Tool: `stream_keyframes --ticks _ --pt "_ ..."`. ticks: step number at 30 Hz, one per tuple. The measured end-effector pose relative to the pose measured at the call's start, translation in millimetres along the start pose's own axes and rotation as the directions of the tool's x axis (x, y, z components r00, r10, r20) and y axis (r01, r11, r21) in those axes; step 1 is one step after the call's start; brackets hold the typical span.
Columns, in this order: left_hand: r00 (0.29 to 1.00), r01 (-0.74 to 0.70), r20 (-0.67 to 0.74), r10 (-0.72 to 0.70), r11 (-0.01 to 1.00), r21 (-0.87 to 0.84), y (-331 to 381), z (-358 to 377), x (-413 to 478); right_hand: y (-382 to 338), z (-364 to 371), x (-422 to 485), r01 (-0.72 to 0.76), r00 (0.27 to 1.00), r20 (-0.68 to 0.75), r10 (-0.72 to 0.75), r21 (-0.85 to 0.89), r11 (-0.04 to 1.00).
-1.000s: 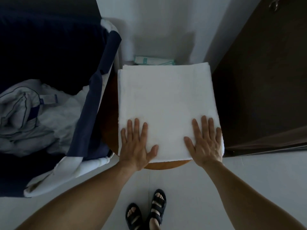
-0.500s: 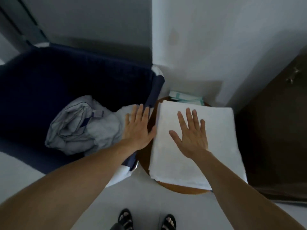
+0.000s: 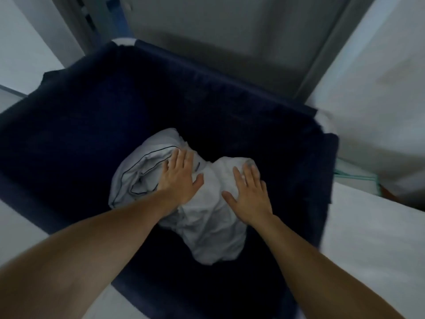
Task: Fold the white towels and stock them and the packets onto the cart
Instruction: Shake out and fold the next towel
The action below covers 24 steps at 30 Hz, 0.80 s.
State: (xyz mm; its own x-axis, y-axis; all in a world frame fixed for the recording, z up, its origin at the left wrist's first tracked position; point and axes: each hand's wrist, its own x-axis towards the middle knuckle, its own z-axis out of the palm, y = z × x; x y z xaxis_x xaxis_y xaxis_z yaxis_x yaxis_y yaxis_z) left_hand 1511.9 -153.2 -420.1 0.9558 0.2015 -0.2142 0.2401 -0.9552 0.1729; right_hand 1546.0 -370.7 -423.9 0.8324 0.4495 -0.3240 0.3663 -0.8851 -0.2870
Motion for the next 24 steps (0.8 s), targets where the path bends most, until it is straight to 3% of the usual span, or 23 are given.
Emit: stream_keyframes --ticks 6,13,19,24 --pt "0.986 -0.031 0.162 0.027 0.999 0.021 -78.7 63.8 49.1 -17.9 105.1 76.2 -0.168 0.963 0.236 0.13 0.152 0.974" --pt "0.963 -0.054 0.263 0.055 0.998 -0.012 -127.3 152.1 87.0 -12.0 223.6 138.9 -0.425 0.833 0.47 0.293 0.203 0.882" --pt "0.964 -0.088 0.246 0.097 0.995 -0.046 -143.0 191.6 104.9 -11.2 275.6 164.2 -0.445 0.857 0.339 0.388 0.106 0.889" --pt "0.96 -0.107 0.256 0.116 0.993 -0.047 -134.2 182.7 103.0 -14.8 251.1 163.0 -0.396 0.902 0.252 0.352 0.152 0.906"
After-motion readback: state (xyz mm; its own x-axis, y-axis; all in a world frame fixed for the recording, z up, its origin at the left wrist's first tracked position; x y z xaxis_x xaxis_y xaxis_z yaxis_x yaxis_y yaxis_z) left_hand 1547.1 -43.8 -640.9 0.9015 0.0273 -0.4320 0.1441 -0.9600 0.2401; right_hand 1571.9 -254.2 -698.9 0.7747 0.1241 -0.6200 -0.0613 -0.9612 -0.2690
